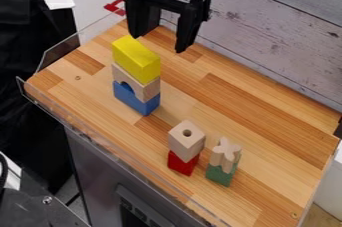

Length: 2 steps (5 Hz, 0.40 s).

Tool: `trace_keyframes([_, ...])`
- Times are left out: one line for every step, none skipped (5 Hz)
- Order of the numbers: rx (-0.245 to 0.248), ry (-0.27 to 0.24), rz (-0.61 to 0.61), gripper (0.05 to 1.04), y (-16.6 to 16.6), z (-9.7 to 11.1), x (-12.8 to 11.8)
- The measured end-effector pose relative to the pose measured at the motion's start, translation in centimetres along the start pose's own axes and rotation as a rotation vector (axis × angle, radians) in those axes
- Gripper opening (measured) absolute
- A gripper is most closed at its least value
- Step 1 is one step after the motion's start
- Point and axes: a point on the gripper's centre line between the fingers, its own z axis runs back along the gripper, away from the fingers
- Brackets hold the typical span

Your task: Pick the rectangular cube and put it on the plus and cube

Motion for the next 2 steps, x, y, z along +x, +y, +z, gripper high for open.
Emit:
trace_keyframes([0.001, 0.031, 0.001, 1.000, -0.04, -0.76, -0.19])
trace_keyframes([-0.013, 0.020, 0.024, 1.000, -0.18, -0.76, -0.06])
